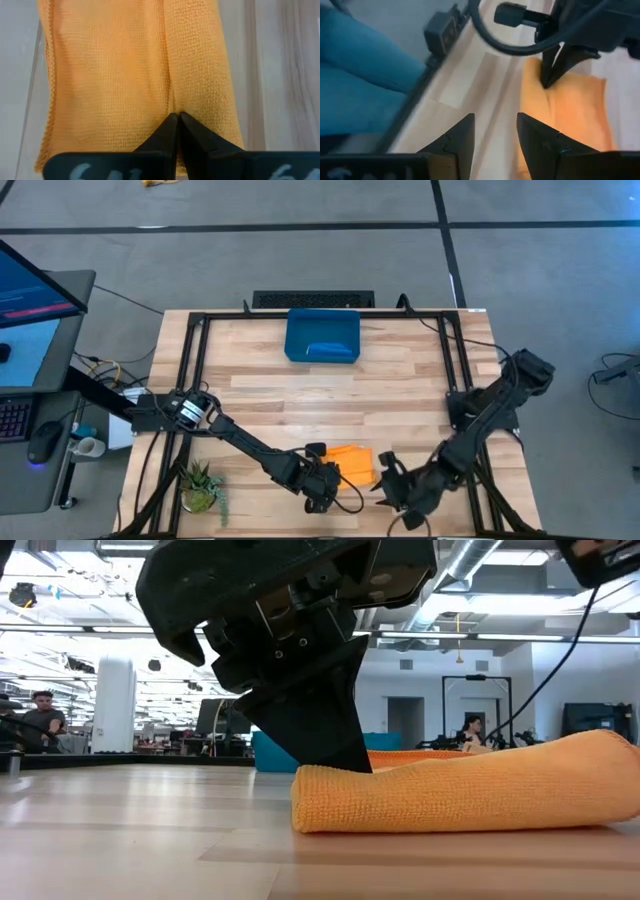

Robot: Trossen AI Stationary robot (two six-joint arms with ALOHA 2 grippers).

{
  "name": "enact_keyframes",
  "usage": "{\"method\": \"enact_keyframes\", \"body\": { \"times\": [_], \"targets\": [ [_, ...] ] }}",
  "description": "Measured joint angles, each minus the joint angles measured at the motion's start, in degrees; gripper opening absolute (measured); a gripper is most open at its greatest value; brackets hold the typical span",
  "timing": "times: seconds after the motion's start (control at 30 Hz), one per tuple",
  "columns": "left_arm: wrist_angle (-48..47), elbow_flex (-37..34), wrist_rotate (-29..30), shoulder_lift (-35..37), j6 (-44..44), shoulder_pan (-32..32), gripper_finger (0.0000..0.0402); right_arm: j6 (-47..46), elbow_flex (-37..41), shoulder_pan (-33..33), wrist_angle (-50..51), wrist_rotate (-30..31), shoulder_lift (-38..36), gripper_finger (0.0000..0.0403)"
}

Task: Roll microfiber towels into tight, uniform cylinder then place into a basket
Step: Roll the orange microfiber towel

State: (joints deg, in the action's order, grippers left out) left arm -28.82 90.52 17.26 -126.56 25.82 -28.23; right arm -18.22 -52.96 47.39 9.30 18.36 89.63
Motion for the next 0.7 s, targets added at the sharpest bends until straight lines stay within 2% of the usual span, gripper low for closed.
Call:
{"method": "enact_keyframes", "body": {
  "times": [0.1, 0.23, 0.7],
  "targets": [
    [-0.02, -0.02, 0.00, 0.00, 0.04, 0.00, 0.0010, 5.95, -0.01, 1.05, -2.09, 4.31, 3.04, 0.0168],
    [-0.04, -0.02, 0.04, 0.00, 0.07, 0.00, 0.0010, 8.22, 0.01, 0.23, -3.49, 8.44, 7.11, 0.0168],
    [-0.17, -0.02, 0.13, -0.02, 0.44, 0.00, 0.0010, 6.95, 0.01, -3.29, -4.22, 8.39, 14.79, 0.0168]
  ]
}}
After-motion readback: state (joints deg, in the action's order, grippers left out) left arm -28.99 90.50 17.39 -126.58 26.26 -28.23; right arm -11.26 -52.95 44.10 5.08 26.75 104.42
